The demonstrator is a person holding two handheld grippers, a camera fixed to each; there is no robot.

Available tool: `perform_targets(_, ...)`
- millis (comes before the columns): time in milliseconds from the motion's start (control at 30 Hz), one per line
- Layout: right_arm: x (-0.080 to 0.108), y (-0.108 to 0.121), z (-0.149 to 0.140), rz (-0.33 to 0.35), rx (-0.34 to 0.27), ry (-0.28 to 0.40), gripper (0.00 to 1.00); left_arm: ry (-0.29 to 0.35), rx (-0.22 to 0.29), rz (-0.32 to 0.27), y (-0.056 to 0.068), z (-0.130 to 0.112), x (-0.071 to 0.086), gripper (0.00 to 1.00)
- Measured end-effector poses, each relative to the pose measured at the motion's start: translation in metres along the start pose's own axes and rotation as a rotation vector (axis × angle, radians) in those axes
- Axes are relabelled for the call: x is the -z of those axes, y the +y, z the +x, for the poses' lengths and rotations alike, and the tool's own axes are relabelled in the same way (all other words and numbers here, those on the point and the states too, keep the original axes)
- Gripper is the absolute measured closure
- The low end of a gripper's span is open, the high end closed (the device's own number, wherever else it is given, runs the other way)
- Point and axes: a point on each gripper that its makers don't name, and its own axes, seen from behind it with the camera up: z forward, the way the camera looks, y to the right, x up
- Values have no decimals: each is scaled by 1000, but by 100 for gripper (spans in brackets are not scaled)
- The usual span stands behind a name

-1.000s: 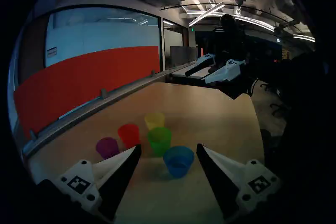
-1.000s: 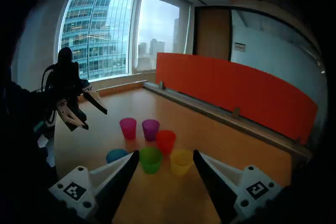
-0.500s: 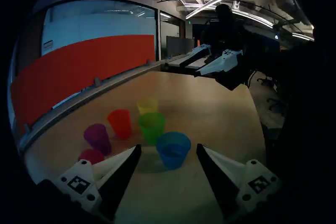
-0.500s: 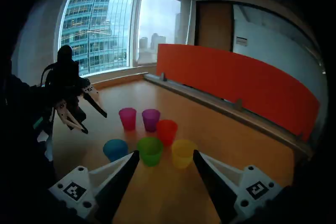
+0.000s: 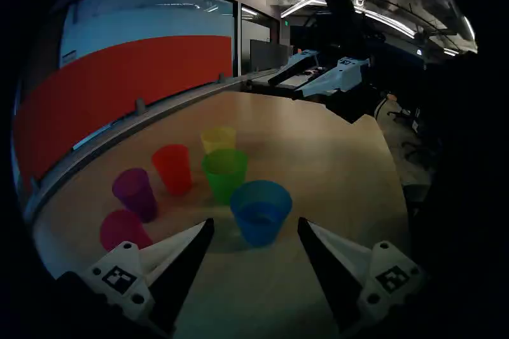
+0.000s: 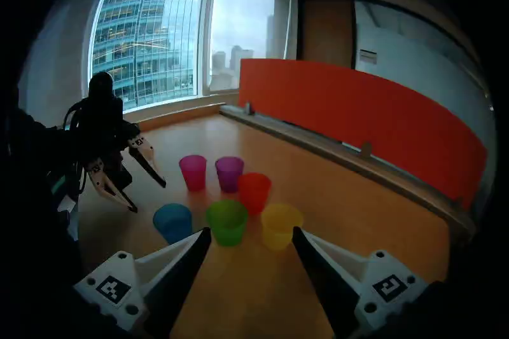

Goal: Pour water

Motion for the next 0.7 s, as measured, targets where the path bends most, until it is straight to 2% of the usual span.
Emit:
perform_targets(167,-4,0,-1,4,0,-7,1,-24,7,-4,-3,-7,-13,2)
perform_targets(700,-14,6,-7,11,-9,-21,1,-52,12,-47,5,-16,-53,2)
